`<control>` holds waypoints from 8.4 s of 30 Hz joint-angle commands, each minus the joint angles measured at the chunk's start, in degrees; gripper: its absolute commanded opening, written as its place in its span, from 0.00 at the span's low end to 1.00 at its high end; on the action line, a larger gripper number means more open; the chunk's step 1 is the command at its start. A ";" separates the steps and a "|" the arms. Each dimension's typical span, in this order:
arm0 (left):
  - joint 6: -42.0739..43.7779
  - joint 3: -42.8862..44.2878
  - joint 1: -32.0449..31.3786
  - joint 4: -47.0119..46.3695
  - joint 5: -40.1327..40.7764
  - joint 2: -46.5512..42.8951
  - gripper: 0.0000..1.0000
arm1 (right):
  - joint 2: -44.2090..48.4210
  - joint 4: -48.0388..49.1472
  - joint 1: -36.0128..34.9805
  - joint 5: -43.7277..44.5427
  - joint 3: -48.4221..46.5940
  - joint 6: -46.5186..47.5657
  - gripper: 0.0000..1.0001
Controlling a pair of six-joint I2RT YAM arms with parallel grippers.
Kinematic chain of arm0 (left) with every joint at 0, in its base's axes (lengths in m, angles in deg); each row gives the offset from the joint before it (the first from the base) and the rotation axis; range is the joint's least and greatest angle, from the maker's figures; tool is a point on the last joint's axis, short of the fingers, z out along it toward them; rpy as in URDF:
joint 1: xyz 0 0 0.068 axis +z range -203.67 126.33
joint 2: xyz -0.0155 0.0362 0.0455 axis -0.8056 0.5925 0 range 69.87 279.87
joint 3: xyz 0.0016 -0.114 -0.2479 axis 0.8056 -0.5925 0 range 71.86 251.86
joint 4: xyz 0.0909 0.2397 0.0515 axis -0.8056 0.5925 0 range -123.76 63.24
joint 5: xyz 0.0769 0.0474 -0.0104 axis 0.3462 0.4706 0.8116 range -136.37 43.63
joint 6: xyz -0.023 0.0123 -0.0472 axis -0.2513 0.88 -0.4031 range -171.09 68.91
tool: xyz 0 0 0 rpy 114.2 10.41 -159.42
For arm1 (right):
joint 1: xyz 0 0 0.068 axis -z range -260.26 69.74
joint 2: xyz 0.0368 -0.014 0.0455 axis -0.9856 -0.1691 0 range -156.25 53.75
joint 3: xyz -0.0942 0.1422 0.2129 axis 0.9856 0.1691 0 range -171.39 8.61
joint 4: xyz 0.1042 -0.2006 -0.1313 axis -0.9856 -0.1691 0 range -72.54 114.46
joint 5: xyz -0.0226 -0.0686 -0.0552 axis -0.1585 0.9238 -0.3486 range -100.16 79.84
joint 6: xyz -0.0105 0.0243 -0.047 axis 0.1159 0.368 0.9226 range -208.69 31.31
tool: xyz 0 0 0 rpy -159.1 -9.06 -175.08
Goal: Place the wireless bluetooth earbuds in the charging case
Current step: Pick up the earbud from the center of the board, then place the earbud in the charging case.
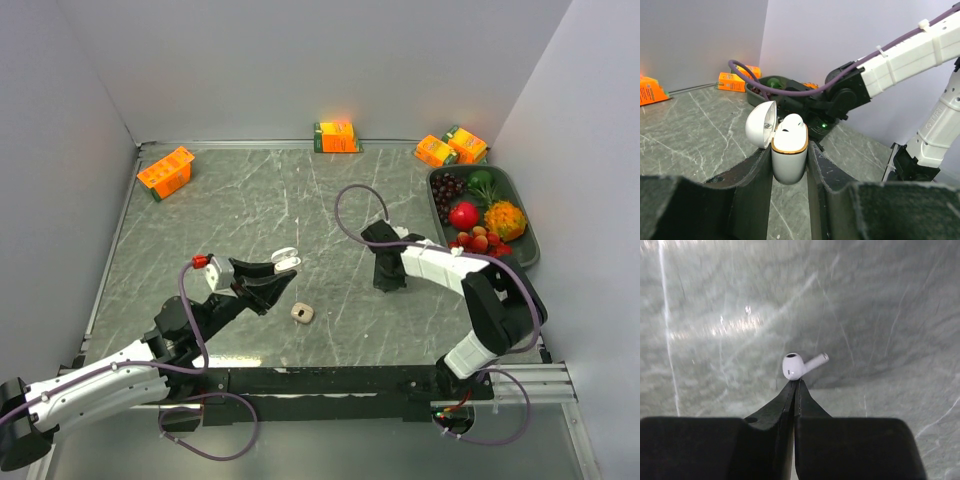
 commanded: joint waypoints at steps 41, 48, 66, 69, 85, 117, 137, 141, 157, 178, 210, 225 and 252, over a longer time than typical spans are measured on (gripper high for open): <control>-1.06 0.63 -0.23 -0.54 -0.47 0.40 0.01 | -3.53 8.43 6.04 -0.90 -3.69 10.78 0.54; -1.14 0.63 -0.31 -1.16 -0.65 1.28 0.01 | -4.50 8.87 6.04 -2.05 -2.90 10.52 0.51; -1.50 0.36 -0.23 -0.72 -0.38 0.40 0.01 | -4.94 7.90 6.04 -2.57 -3.52 9.12 0.15; -1.50 0.36 -0.31 -0.46 -0.30 0.14 0.01 | -3.98 8.34 6.04 -3.36 -2.82 7.80 0.04; -0.79 0.63 -0.31 -0.98 1.29 0.57 0.01 | 18.51 17.92 0.52 -1.09 1.49 3.40 0.00; 2.81 11.26 2.59 -24.62 2.34 23.95 0.01 | 39.53 61.33 -23.75 4.99 0.17 14.65 0.00; -1.05 13.99 2.94 -25.07 1.72 26.68 0.01 | 34.61 65.56 -30.08 5.51 1.06 15.44 0.00; -1.76 14.86 2.94 -22.79 2.25 26.94 0.01 | 33.64 65.30 -30.78 5.86 0.79 15.88 0.00; -2.29 15.31 2.85 -22.34 0.67 27.64 0.01 | 30.74 64.24 -31.14 6.12 -0.26 16.41 0.00; -2.29 14.69 2.85 -22.52 0.67 26.85 0.01 | 29.25 62.13 -31.93 7.97 -0.61 17.99 0.00; 0.00 13.20 2.85 -23.13 1.73 25.27 0.01 | 29.42 56.33 -32.01 5.60 -1.76 19.66 0.00; 4.65 10.39 2.85 -28.84 -3.89 26.94 0.01 | 30.74 55.63 -32.10 5.42 -0.79 19.31 0.00; 2.82 10.12 2.85 -32.89 -4.60 28.26 0.01 | 32.32 58.08 -32.54 6.30 1.76 17.20 0.00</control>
